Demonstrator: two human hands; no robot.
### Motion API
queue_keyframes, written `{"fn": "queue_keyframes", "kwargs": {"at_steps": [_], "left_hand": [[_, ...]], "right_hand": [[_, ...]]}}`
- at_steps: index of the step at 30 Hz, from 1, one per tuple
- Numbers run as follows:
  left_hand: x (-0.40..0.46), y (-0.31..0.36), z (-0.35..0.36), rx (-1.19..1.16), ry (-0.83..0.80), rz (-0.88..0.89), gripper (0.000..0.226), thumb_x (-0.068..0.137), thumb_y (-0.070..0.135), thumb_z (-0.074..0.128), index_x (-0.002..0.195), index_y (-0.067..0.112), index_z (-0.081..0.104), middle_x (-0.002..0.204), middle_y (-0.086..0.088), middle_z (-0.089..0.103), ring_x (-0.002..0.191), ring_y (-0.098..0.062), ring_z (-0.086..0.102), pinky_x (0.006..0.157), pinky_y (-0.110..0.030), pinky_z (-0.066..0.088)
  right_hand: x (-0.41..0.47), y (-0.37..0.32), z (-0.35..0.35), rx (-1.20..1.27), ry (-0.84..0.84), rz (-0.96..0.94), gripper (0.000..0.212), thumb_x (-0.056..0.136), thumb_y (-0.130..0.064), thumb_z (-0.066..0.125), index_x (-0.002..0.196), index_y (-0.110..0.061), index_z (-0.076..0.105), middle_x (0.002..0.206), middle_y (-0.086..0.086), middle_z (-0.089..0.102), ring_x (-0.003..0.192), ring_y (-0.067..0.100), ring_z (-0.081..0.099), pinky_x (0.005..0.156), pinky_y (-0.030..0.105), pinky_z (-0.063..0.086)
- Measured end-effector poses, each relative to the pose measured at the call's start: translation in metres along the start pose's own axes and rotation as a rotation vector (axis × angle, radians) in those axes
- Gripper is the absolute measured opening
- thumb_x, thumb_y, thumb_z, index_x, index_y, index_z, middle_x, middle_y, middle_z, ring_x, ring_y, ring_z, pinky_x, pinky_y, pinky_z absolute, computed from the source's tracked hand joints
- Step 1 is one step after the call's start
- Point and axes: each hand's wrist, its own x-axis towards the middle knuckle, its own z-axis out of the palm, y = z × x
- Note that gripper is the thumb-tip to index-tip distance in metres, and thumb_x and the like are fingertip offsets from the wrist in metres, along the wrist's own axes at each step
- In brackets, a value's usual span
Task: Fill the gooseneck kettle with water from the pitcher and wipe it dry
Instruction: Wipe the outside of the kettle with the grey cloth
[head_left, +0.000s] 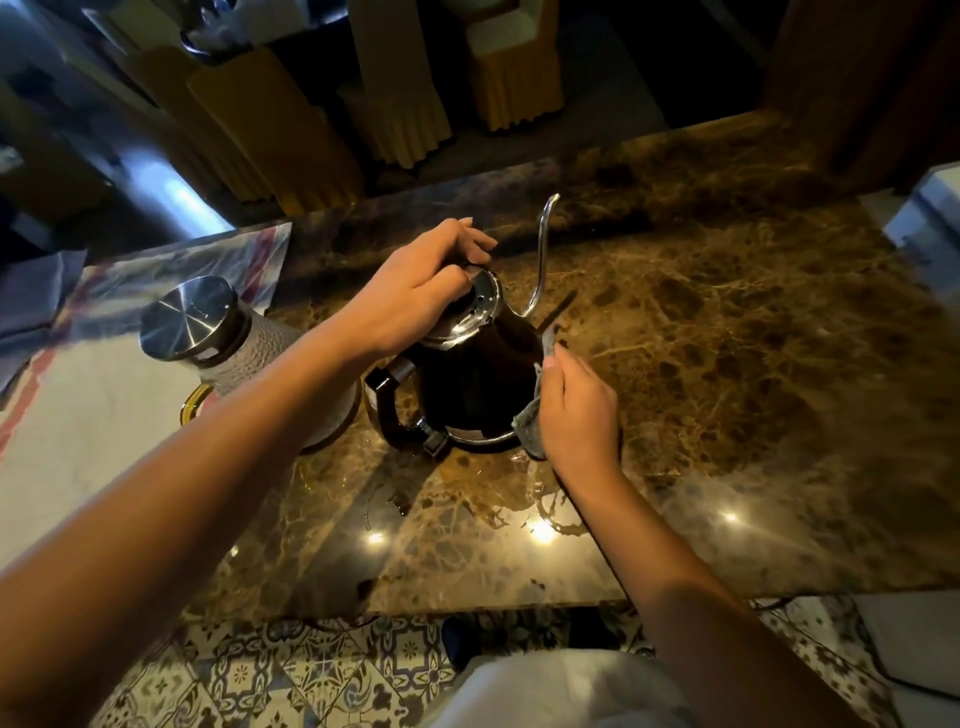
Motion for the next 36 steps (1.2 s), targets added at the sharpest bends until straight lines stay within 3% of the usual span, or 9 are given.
{"fn": "queue_keyframes", "kwargs": {"at_steps": [2,5,7,10,13,15,24,31,36], "left_hand": [[-0.002,0.004,-0.004,0.030,-0.018,-0.020,0.033,0.089,0.027,0.045,0.119,0.023,0.056,0.145,0.005,0.055,0.146,-0.014,0.037,0.119,-0.052,0.032],[-0.009,0.010,-0.006,0.213,0.046,-0.042,0.052,0.102,0.031,0.051,0.151,0.017,0.039,0.150,-0.003,0.048,0.138,-0.017,0.043,0.119,-0.045,0.035],[-0.018,0.014,0.000,0.323,0.133,-0.007,0.064,0.102,0.035,0.057,0.157,0.016,0.030,0.153,-0.005,0.047,0.141,-0.019,0.043,0.119,-0.039,0.035],[-0.032,0.014,0.014,0.281,0.115,-0.010,0.072,0.099,0.043,0.061,0.158,0.017,0.030,0.157,-0.005,0.043,0.144,-0.021,0.040,0.119,-0.040,0.035],[-0.034,0.012,0.017,0.223,0.113,-0.005,0.067,0.098,0.043,0.062,0.154,0.018,0.035,0.156,-0.003,0.042,0.144,-0.019,0.039,0.119,-0.041,0.036],[-0.033,0.012,0.016,0.229,0.112,0.003,0.065,0.098,0.043,0.062,0.153,0.019,0.037,0.156,-0.002,0.042,0.144,-0.018,0.038,0.119,-0.039,0.035],[-0.032,0.005,0.014,0.297,0.161,0.015,0.071,0.090,0.059,0.065,0.145,0.022,0.041,0.146,0.000,0.053,0.130,-0.017,0.051,0.104,-0.036,0.047],[-0.022,-0.002,0.005,0.148,0.037,-0.025,0.059,0.093,0.053,0.066,0.142,0.031,0.042,0.146,0.003,0.050,0.125,-0.018,0.055,0.098,-0.035,0.049],[-0.013,-0.003,0.006,0.060,0.077,-0.043,0.034,0.106,0.044,0.045,0.138,0.032,0.049,0.137,0.004,0.055,0.122,-0.017,0.054,0.090,-0.032,0.046]], "right_hand": [[0.006,0.007,-0.009,-0.067,-0.036,0.053,0.035,0.104,-0.013,0.053,0.136,-0.007,0.066,0.130,0.011,0.072,0.115,0.029,0.069,0.096,0.036,0.053],[0.032,0.000,-0.026,0.007,-0.027,0.131,0.036,0.100,-0.007,0.056,0.131,-0.016,0.071,0.110,-0.003,0.074,0.080,0.010,0.064,0.072,0.027,0.056],[0.059,-0.008,-0.033,0.098,0.025,0.166,0.037,0.100,-0.006,0.054,0.131,-0.017,0.070,0.116,0.000,0.072,0.094,0.011,0.066,0.086,0.029,0.057],[0.094,-0.025,-0.039,0.229,-0.015,0.212,0.041,0.099,-0.013,0.058,0.139,-0.021,0.064,0.127,-0.001,0.070,0.115,0.017,0.066,0.100,0.037,0.057],[0.106,-0.039,-0.033,0.309,-0.220,0.179,0.043,0.097,-0.013,0.064,0.140,-0.022,0.062,0.110,-0.006,0.069,0.103,0.014,0.069,0.087,0.024,0.057],[0.106,-0.044,-0.027,0.339,-0.294,0.147,0.032,0.100,-0.017,0.064,0.132,-0.022,0.066,0.103,-0.007,0.071,0.102,0.017,0.072,0.090,0.030,0.059],[0.087,-0.012,-0.039,0.424,-0.221,0.101,0.011,0.102,-0.022,0.063,0.099,-0.026,0.073,0.103,0.011,0.079,0.100,0.029,0.076,0.091,0.045,0.061],[0.043,0.014,-0.059,0.639,-0.179,0.237,0.008,0.097,-0.019,0.071,0.103,-0.023,0.074,0.108,0.007,0.079,0.104,0.023,0.076,0.093,0.038,0.061],[0.015,0.019,-0.048,0.714,-0.165,0.248,0.011,0.096,-0.015,0.072,0.106,-0.012,0.077,0.102,0.007,0.080,0.099,0.022,0.075,0.093,0.038,0.058]]}}
